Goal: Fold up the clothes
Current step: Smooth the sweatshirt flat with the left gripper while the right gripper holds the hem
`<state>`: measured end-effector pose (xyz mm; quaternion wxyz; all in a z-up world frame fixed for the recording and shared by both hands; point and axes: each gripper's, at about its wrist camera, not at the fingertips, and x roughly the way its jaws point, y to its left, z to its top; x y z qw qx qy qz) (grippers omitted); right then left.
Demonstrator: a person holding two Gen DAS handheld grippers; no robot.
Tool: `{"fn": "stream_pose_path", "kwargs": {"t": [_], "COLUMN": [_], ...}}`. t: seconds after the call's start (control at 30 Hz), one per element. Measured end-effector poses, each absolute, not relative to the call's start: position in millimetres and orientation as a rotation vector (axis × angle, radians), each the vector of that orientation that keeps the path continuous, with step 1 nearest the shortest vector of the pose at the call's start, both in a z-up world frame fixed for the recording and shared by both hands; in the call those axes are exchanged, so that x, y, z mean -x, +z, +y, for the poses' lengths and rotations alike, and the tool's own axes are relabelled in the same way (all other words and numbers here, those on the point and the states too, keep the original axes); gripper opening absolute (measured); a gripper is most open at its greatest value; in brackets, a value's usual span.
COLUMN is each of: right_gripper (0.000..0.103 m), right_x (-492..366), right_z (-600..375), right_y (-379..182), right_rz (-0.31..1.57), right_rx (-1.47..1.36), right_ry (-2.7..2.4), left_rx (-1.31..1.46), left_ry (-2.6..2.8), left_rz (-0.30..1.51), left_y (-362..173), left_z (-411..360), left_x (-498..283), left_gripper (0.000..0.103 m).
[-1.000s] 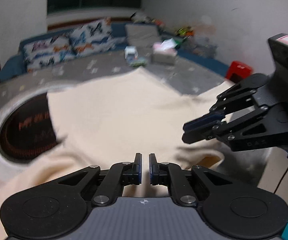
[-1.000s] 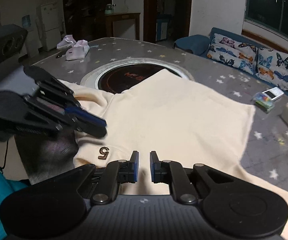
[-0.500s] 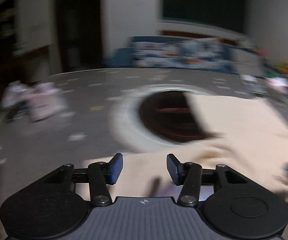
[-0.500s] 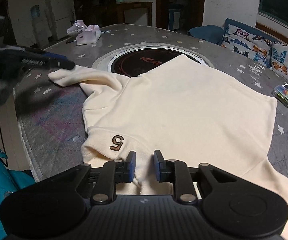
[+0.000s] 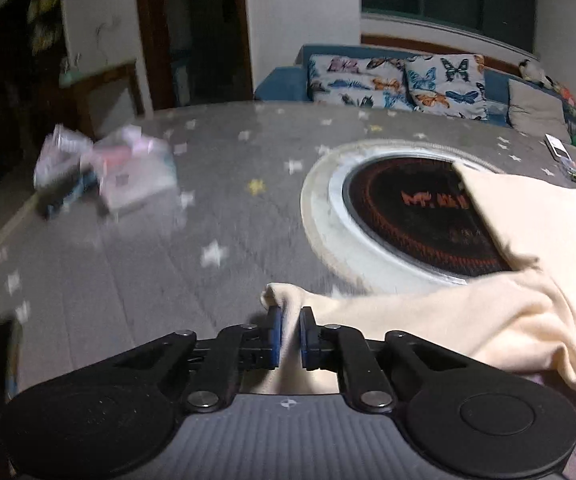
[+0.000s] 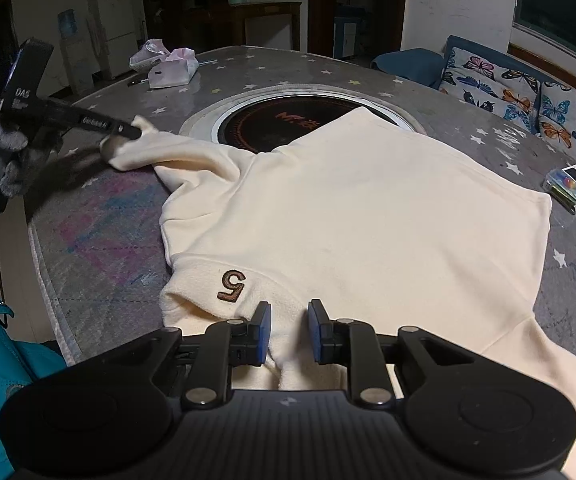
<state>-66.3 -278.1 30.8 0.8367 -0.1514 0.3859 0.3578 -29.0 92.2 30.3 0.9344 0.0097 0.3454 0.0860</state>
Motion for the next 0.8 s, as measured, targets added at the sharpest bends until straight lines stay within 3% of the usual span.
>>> {"fn": "stream_pose_path", "kwargs": {"t": [0.3,0.43,0.53,0.8], "right_gripper": [0.021,0.023,0.024,0.025], "right_x": [63,63,63,63], "right_z": [-279,-278,-278,-272], "right_y": [30,30,30,35], "right_rz": [0.821,0.823,0.823,0.812], "right_rx": [0.309,0.31,0.314,0.337], "right_ry": [0.754,0.753,0.754,0.76], "left_rx": [-0.245,-0.273,-0.224,-0.107], "left_ry": [0.198,0.221,0.259,0.247], "left_rz": [0.61,0.673,0.718,0.708], "left_y": [42,18,10,22], "left_z": [80,81,92,107], "left_x": [-16,-37,-41,-8], "left_gripper": [0.011,0.016,0.025,0.04]}}
